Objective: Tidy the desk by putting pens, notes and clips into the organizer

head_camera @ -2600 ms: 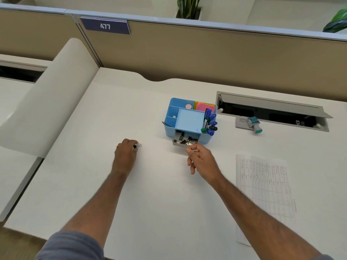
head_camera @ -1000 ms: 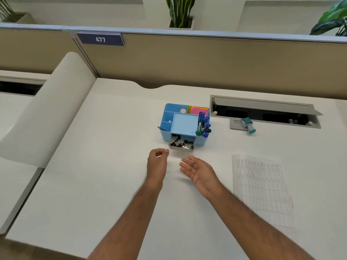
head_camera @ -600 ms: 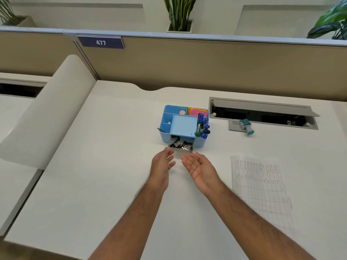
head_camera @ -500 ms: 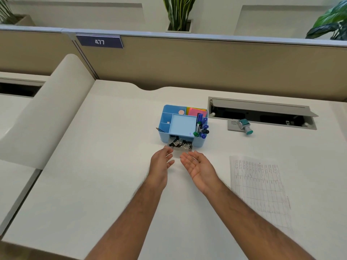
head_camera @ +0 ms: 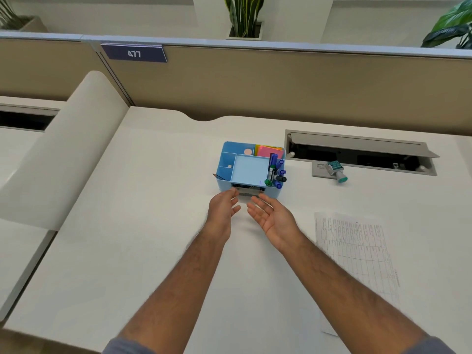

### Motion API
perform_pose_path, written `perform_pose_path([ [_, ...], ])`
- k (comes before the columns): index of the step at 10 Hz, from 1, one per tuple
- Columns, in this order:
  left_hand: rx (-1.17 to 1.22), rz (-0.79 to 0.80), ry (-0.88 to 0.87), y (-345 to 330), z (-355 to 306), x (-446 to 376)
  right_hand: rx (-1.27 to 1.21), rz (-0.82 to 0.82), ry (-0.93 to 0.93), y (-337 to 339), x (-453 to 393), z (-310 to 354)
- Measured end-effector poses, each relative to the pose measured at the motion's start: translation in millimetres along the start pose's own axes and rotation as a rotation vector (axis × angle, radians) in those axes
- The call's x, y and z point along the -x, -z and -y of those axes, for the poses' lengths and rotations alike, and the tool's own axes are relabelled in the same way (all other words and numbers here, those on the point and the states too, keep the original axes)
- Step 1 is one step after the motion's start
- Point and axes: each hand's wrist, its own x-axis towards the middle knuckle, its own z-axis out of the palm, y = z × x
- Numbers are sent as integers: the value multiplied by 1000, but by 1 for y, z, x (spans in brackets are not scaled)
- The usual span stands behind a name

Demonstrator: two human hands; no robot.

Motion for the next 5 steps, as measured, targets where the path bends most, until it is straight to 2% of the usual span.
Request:
perform_pose_path([
  [3, -23, 9, -5, -10, -5, -1, 68, 19, 19, -2, -4, 4],
  [5, -120, -12, -19, -13, 2, 1, 211, 8, 25, 4, 3, 1],
])
